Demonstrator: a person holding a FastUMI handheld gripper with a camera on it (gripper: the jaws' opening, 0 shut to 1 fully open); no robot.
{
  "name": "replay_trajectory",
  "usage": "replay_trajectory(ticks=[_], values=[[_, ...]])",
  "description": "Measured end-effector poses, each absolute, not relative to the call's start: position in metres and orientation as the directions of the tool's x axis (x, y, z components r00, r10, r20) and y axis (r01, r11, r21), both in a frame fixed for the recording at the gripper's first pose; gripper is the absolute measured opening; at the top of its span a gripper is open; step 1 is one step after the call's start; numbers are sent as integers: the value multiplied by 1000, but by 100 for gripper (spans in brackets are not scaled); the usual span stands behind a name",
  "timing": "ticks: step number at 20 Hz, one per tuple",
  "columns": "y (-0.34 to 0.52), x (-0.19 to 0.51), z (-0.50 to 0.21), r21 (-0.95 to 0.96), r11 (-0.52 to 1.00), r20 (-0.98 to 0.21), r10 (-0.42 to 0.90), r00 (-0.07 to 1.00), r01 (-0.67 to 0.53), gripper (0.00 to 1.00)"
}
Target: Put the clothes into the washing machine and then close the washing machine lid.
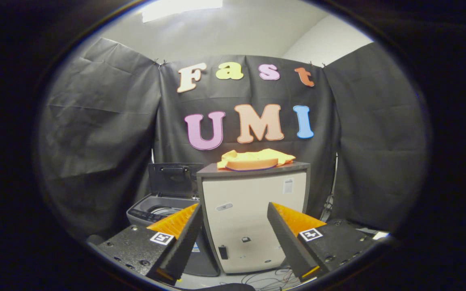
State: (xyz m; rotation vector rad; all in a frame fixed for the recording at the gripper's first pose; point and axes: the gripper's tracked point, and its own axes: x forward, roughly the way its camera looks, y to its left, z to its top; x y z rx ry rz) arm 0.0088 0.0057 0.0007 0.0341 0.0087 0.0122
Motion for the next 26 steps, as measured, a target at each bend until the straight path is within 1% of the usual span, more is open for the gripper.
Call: replay_trajectory(ticks=[6,9,13,17,22,26], values=[[8,28,7,65,998,-10,16,1000,-15,97],[7,48,27,91,996,8,17,1000,-18,97],[2,88,67,126,991,48,26,998,-32,96],[-3,141,95,133,991,41,30,999,-35,96],[-11,210,107,121,992,-12,29,1000,-27,97],[-19,267,96,94,996,-80,2,997,5,97]])
